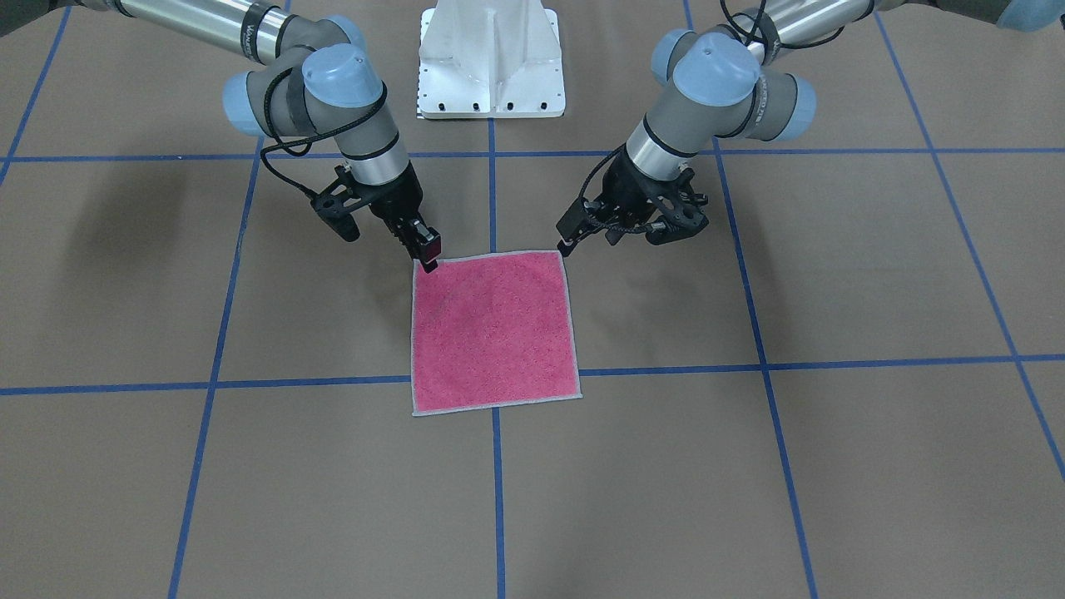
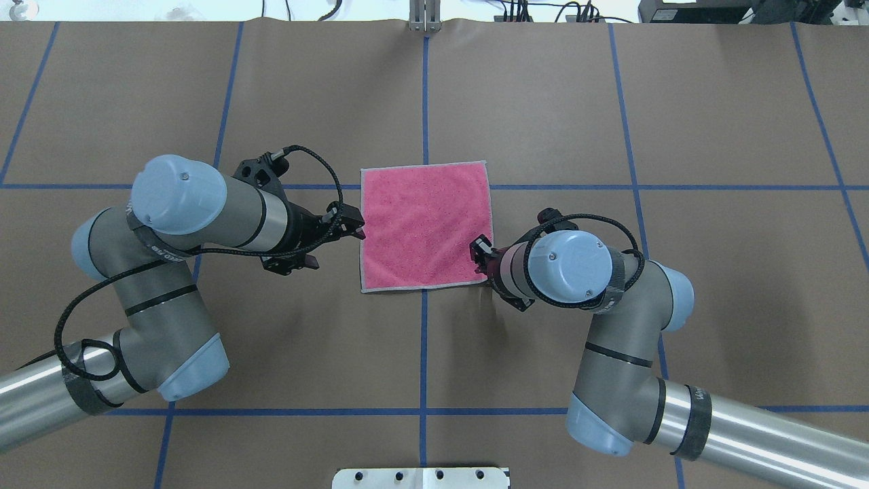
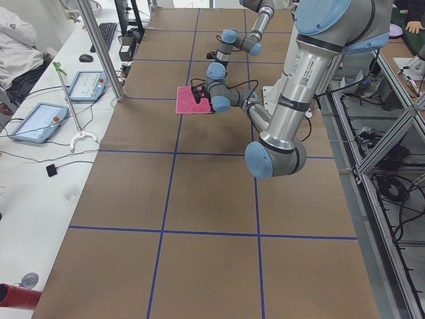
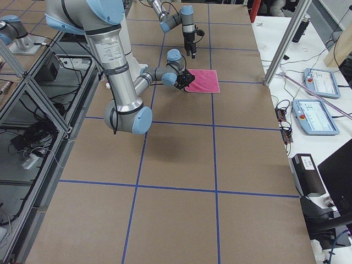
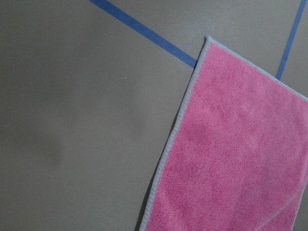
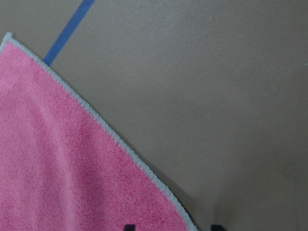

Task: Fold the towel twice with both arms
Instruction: 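Grasp the towel corners nearest the robot with both grippers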

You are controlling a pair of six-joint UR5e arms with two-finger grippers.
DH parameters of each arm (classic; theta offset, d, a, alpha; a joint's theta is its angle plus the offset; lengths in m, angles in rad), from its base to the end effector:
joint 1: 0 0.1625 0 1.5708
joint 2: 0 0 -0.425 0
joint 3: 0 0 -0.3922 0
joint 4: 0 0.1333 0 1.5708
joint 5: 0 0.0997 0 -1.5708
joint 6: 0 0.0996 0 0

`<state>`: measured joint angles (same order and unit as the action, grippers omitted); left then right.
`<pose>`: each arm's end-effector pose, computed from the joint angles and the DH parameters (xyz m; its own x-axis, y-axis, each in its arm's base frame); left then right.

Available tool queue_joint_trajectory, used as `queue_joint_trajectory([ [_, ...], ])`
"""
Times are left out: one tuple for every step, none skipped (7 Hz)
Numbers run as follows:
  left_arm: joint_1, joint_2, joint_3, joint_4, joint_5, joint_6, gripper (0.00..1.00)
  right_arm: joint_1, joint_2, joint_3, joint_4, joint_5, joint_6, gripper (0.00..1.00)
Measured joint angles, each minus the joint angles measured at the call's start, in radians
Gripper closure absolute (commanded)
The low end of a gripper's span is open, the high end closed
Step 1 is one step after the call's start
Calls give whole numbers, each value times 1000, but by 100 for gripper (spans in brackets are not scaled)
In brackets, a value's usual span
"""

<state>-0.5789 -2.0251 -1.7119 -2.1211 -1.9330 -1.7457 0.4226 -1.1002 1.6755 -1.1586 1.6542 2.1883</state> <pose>0.4797 -0.4306 0.2720 0.2979 -0.3891 -0.8717 0.2978 0.9055 -0.3024 -0.5502 -0.3845 0.2994 0.2096 0.7269 0.6539 -0.5724 0.6335 -0.5207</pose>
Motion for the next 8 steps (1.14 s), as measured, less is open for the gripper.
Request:
queue_joint_trajectory([
  [0, 1, 0, 1, 0, 0, 0, 1, -2, 2, -1, 0, 5, 100],
  [0, 1, 0, 1, 0, 0, 0, 4, -4, 3, -1, 0, 6, 100],
  [2, 2, 0, 1, 1, 0, 0, 7, -3, 5, -1, 0, 7, 100],
  [9, 3, 0, 1, 1, 1, 0, 12, -2, 13, -1, -1, 8, 100],
  [24, 4, 1, 1, 1, 1, 0, 19, -2, 28, -2, -1, 9, 100],
  [38, 5, 2, 1, 5, -3, 0, 28, -1, 43, -2, -1, 10, 100],
  [50, 6, 5, 1, 20, -14, 0, 35, 0, 53, -3, -1, 11, 100],
  [61, 3, 13, 1, 40, -36, 0, 41, 0, 57, -3, -1, 12, 100],
])
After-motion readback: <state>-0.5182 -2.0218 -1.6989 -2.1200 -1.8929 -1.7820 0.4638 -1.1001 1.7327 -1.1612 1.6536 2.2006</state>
